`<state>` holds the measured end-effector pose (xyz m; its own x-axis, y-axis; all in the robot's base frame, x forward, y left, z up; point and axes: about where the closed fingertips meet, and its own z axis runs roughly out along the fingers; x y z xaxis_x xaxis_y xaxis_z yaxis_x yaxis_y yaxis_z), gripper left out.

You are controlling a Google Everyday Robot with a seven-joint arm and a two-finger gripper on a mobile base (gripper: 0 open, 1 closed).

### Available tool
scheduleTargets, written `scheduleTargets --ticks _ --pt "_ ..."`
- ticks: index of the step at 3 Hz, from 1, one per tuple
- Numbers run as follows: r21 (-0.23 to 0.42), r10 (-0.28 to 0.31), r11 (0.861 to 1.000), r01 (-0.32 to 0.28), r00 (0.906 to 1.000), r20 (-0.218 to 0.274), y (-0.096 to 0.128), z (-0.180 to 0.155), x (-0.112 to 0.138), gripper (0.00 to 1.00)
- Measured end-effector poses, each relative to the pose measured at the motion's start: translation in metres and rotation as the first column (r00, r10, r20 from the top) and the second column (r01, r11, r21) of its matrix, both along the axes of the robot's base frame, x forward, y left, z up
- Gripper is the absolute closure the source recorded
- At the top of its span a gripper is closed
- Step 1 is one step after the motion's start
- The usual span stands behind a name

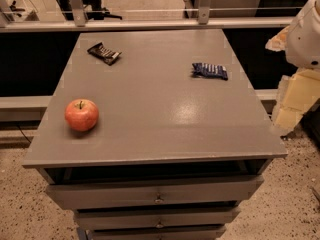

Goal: Move rxbar chocolate near rxbar blueberry

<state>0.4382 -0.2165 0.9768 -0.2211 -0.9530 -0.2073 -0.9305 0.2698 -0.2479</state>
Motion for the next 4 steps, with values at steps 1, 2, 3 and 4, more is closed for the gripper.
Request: scheduleTargets --ticks 1,2,3,4 --pt "0.000 0.000 1.000 0.000 1.0000 0.000 0.000 0.000 0.000 0.00" --pt "0.091 0.019 0.996 -0.021 0.9996 0.022 0.027 -0.001 0.020 0.00" --pt "0.257 0.035 0.965 -0.049 0.9976 0.060 0.079 -0.004 0.062 0.00" --pt "0.415 0.034 0.907 -0.071 0.9948 0.096 0.135 -0.009 0.110 0.00"
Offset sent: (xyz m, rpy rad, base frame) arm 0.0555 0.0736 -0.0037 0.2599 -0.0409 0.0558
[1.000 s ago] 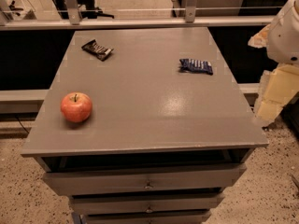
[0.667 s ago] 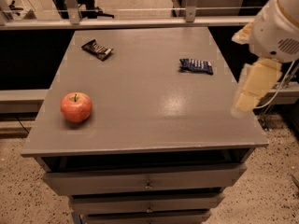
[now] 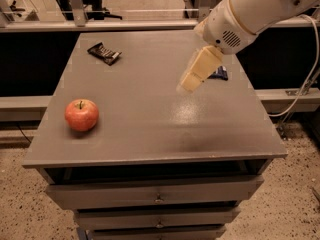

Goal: Move rxbar chocolate near rxbar blueberry

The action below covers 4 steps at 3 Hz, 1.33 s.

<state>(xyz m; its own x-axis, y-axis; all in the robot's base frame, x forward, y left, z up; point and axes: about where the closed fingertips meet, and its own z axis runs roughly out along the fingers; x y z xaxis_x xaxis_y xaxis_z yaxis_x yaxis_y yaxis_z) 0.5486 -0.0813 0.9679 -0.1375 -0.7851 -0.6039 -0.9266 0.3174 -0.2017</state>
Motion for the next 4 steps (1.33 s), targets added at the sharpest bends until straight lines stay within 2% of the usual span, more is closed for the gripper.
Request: scheduleTargets --ticks 1,2,3,4 --pt "0.000 0.000 1.000 0.000 1.0000 0.000 0.000 0.000 0.000 0.00" --pt "0.055 -0.016 0.998 0.015 0.9996 0.022 0.013 0.002 0.014 0.00" --pt "0.176 -0.041 0.984 0.030 0.9974 0.060 0.049 0.007 0.056 0.00" --pt "0.274 -0.070 0.961 0.039 0.9922 0.104 0.089 0.005 0.106 0.00"
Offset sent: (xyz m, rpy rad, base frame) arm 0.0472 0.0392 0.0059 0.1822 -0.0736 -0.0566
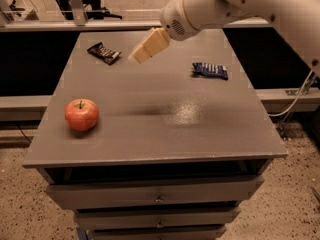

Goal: Move rxbar chocolate near rxbar blueberry

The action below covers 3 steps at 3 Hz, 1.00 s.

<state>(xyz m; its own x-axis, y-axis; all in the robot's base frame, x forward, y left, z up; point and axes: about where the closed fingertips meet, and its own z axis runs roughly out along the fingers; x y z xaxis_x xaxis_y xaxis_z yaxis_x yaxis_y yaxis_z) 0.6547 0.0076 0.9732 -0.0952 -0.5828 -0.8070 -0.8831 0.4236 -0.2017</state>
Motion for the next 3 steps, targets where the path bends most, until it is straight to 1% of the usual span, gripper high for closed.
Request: scheduleTargets --ticks 1,2,3 --pt "0.066 -0.037 0.997 0.035 0.9988 0.032 0.032 -0.008 0.047 0.00" --pt "0.086 -0.075 0.994 0.071 0.9959 0.050 0.066 -0.022 0.083 0.00" --pt "0.074 -0.108 0.992 0.104 0.9926 0.056 0.093 -0.039 0.109 0.00"
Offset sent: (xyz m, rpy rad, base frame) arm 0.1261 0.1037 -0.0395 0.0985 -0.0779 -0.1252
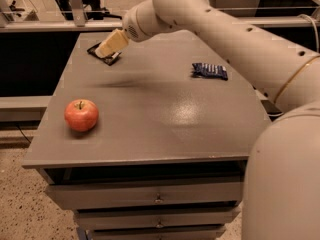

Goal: Move rxbar chocolate near rxbar blueberry

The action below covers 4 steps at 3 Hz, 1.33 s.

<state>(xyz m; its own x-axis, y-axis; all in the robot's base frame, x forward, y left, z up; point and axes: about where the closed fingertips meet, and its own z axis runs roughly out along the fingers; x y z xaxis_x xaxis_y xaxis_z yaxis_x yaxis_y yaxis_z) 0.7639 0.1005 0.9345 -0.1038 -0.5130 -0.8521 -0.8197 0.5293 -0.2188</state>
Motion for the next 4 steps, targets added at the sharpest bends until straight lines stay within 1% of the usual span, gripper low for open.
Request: scheduleTargets --ticks 1,2,3,4 --pt "-0.036 -0.015 0.999 0.015 0.9999 -0.008 0.028 -0.024 0.026 0.00" --pt "-0.050 -0.011 0.999 0.010 0.9996 -0.027 0.043 -0.040 0.039 0.00" --pt "-0.034 0.006 0.999 -0.008 0.9981 -0.062 0.056 -0.052 0.048 0.00" --pt "-0.022 0.014 1.000 -0.017 0.9946 -0.102 0.065 -0.065 0.052 0.00"
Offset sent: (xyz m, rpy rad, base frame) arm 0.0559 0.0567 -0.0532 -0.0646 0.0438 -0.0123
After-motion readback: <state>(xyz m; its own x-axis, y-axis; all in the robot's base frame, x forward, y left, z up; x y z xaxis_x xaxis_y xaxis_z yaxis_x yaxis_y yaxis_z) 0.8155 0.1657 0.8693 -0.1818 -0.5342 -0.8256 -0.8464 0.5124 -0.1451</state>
